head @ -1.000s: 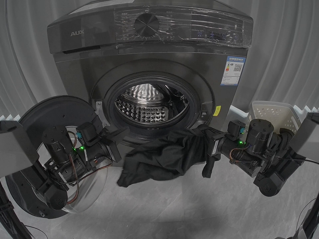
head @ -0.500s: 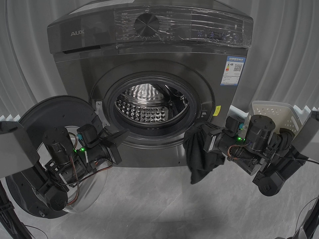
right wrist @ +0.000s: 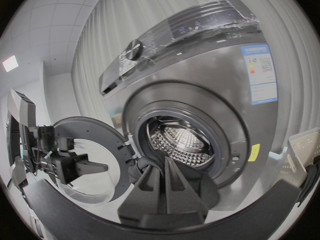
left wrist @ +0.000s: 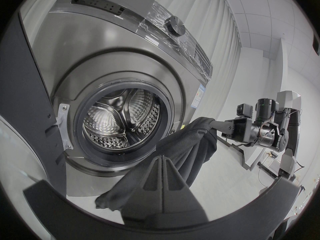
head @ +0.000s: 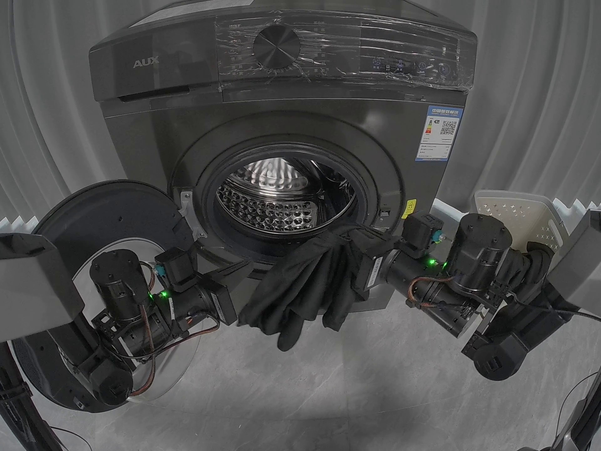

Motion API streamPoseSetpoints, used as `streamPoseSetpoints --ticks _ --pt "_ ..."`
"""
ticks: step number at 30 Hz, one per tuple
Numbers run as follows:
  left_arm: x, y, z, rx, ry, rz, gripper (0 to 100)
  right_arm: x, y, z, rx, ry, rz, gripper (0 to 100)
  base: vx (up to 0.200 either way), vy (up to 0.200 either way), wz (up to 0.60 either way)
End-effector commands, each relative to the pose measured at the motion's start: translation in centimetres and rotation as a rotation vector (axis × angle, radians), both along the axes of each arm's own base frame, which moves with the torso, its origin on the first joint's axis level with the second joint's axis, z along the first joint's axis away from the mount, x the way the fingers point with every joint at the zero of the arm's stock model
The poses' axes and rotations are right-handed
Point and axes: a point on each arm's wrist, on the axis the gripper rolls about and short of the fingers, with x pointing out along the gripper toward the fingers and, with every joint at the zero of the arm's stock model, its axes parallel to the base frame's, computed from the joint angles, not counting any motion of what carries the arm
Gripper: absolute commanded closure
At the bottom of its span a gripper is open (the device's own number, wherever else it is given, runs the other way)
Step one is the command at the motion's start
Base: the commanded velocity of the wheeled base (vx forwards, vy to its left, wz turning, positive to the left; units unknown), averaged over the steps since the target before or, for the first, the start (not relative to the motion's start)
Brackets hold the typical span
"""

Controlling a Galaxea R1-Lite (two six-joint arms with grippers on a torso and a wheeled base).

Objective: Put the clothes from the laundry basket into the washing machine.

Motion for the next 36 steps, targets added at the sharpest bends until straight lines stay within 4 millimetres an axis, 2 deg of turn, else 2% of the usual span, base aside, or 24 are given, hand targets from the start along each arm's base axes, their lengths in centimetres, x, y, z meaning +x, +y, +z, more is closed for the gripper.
streamPoseSetpoints --ticks 1,10,18,36 --pt "0.2 -0.2 -1.0 0.013 0.03 -0.004 100 -1.1 1.8 0.5 0.014 -0.019 0.063 100 0.0 0.0 0.0" --pt "0.1 -1.0 -1.8 0.025 0.054 -0.03 100 -1.9 3.1 1.0 0.033 -0.041 0.12 100 0.0 0.0 0.0" --pt "0.2 -2.0 -3.9 0.054 0.114 -0.065 100 -2.1 3.3 1.0 0.038 -0.047 0.129 100 0.0 0.0 0.0" --pt "0.1 -1.6 -4.1 0.09 0.097 -0.065 100 -1.7 2.8 0.9 0.036 -0.041 0.103 100 0.0 0.0 0.0"
